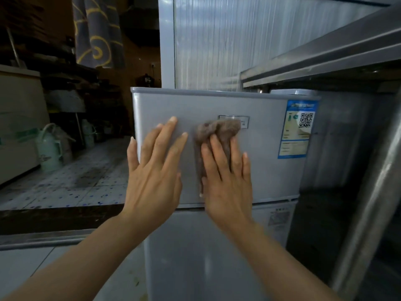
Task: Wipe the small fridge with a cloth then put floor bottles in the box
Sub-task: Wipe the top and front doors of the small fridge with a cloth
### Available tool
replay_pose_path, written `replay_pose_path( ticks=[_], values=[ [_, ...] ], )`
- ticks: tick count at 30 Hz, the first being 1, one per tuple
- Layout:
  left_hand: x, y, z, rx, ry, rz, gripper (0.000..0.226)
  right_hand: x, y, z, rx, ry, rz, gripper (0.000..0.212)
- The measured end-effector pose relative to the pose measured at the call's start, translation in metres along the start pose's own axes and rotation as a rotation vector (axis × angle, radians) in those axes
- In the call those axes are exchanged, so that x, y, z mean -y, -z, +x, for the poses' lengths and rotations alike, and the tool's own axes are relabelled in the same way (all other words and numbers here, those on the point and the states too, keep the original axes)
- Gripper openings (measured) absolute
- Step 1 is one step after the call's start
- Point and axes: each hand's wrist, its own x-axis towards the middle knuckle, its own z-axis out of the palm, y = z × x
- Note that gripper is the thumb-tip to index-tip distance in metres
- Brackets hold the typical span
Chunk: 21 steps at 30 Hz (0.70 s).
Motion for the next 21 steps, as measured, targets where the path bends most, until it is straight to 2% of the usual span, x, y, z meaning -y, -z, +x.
replay_pose_path(
  ticks=[3,7,11,17,21],
  values=[
    [-0.008,-0.008,0.001,0.013,0.047,-0.011,0.073,-0.014,0.004,0.003,0.029,-0.014,0.001,0.070],
    [-0.003,-0.017,-0.004,0.009,0.046,0.019,0.073,-0.053,0.010,-0.015,0.032,-0.259,-0.001,0.069],
    [-0.003,-0.021,-0.003,-0.029,0.048,0.026,0.073,-0.089,0.016,-0.003,-0.024,-0.425,0.016,0.067],
    [-0.017,-0.027,-0.015,-0.043,0.048,0.052,0.076,-0.086,0.001,-0.055,-0.014,-0.668,0.191,0.067],
    [-0.023,-0.038,-0.039,-0.007,-0.004,0.098,0.072,-0.080,-0.004,-0.096,0.022,-0.657,0.224,0.064]
  ],
)
